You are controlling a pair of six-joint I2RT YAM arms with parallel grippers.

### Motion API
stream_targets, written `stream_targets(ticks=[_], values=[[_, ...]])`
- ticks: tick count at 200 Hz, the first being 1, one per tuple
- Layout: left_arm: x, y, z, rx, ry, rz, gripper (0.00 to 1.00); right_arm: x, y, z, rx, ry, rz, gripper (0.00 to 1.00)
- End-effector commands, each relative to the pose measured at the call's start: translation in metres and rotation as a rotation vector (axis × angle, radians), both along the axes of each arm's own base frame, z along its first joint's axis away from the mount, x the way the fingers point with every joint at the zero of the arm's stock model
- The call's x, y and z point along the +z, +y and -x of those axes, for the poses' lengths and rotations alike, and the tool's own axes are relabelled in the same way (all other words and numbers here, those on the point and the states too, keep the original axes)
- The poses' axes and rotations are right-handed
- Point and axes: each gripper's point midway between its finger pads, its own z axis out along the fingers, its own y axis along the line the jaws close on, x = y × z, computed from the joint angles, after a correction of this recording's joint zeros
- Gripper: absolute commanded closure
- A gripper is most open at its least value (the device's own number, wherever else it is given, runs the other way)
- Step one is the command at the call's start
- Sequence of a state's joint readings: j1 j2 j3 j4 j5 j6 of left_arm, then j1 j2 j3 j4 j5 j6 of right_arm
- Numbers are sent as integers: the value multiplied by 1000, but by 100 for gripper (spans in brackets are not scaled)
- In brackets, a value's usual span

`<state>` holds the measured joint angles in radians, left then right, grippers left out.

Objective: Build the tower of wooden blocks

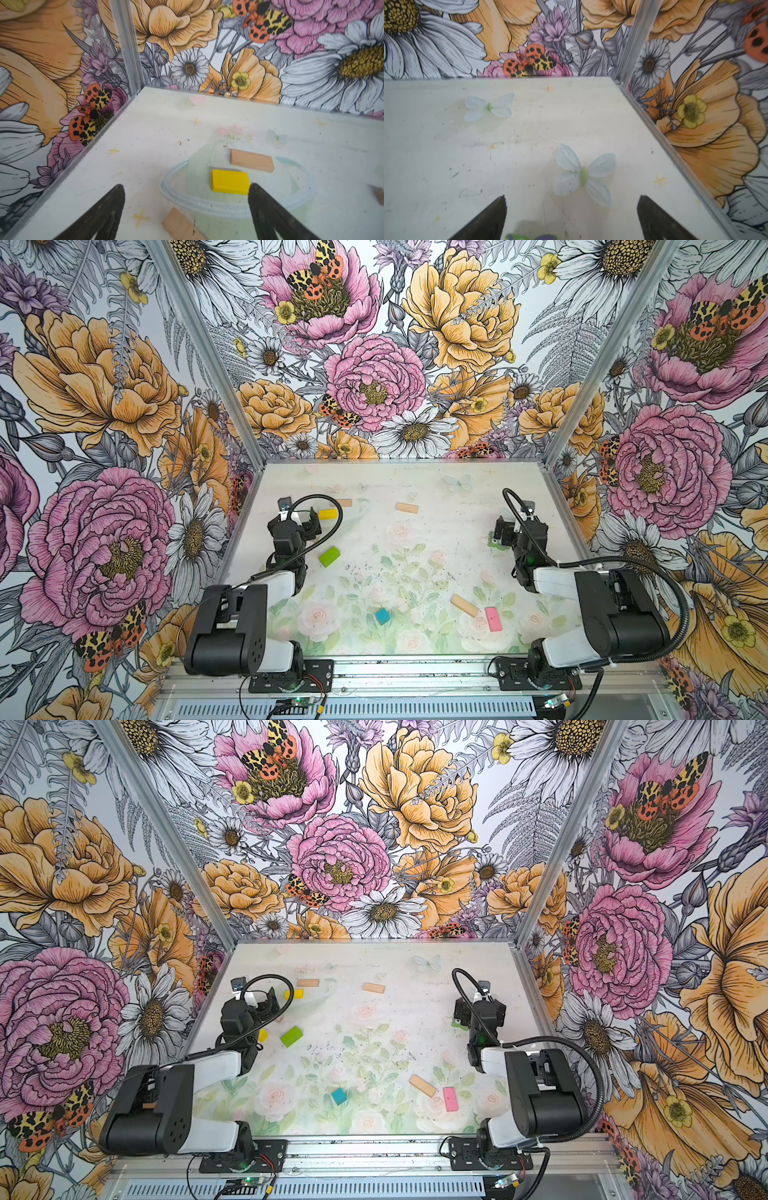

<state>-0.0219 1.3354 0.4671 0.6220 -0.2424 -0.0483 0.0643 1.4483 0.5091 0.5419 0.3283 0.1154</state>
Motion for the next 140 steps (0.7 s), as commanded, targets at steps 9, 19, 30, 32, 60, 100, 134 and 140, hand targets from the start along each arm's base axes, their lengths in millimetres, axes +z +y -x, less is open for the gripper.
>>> stream_targets(ticks=[9, 19, 30, 32, 60, 100, 134, 140], values=[[24, -9, 13, 96, 75, 139, 5, 63, -17, -2, -241, 43, -72, 0], [22, -18, 17, 125, 148, 154, 5, 68, -7, -3, -221, 99, -141, 0], [18, -26, 25, 169, 235, 152, 5, 69, 8, -4, -166, 153, -216, 0], [16, -27, 28, 176, 253, 151, 6, 69, 10, -4, -160, 159, -229, 0], [-6, -50, 59, 221, 369, 243, 6, 62, 35, 1, -96, 221, -358, 0], [-26, -71, 92, 210, 390, 406, 7, 54, 73, 7, 23, 323, -359, 0], [-43, -70, 100, 240, 434, 406, 7, 48, 91, 12, 80, 350, -369, 0], [-46, -71, 100, 242, 445, 403, 7, 47, 93, 13, 89, 356, -369, 0]])
